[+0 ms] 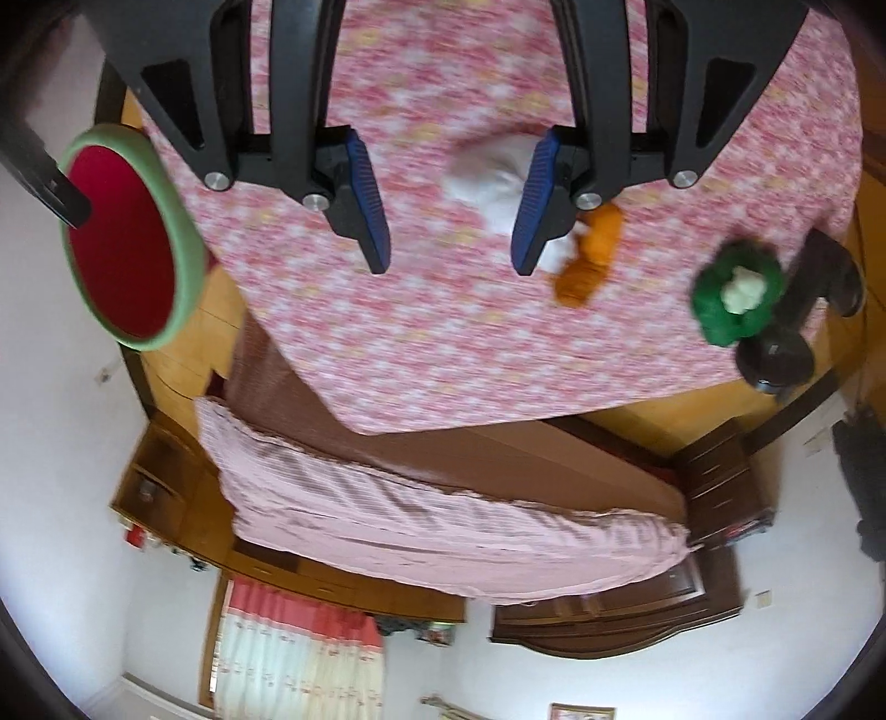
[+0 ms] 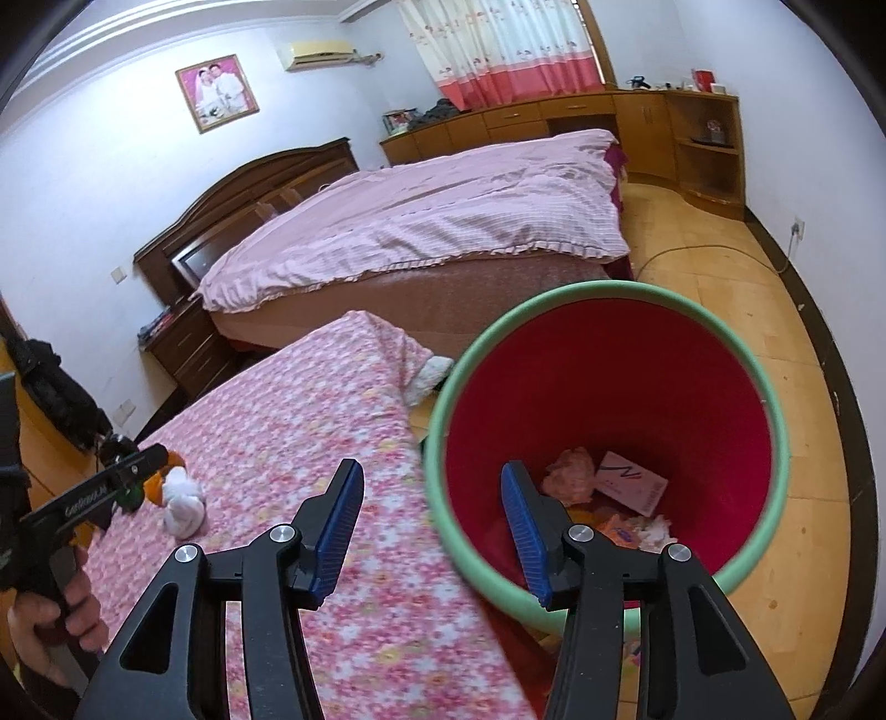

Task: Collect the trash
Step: 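Move both open tools back over the remaining items on the bed, then grasp the orange cloth with the left tool, then grasp the white sock with the right tool while the left tool holds the orange cloth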

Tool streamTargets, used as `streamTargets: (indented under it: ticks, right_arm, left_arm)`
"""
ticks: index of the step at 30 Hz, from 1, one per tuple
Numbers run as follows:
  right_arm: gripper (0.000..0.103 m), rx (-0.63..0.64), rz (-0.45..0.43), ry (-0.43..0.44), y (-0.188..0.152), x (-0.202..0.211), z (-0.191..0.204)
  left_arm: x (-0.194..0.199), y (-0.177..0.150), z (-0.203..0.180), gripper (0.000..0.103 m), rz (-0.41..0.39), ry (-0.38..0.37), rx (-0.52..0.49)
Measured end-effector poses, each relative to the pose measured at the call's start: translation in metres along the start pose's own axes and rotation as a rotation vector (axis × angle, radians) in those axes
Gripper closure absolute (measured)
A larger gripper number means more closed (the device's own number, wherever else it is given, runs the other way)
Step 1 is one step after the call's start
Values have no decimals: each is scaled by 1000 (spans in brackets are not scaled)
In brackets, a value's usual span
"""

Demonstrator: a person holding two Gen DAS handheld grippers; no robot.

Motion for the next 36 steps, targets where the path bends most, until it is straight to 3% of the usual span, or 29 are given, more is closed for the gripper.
streamTargets:
  ticks: [10,17,22,26,36]
  right_arm:
    - [50,44,36,-3,-4,-18,22]
    - [49,59,57,-20,-6,-31,28]
    - [49,74,78,-11,-10,-40,39]
    - [49,88,94,0,-14,-46,47]
    - [49,129,102,44,-19,-45,72]
  left_arm:
    - [-41,-2,59,55,68,49,87]
    - [-65,-5,81,55,92,39,155]
    - [-75,-7,89,55,96,-7,187]
    - [-74,-6,90,67,72,-35,189]
    - [-32,-4,92,68,-7,-35,194]
Point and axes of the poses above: each gripper's, at about its wrist camera, not at the fingertips, and x roughly against the way its jaws point, z to its left, y to its top, the point moved 6 cm from there along -x, roughly the way its jaws point, and after that the axes turned 4 degrees about -y, right-handed, at the moved point
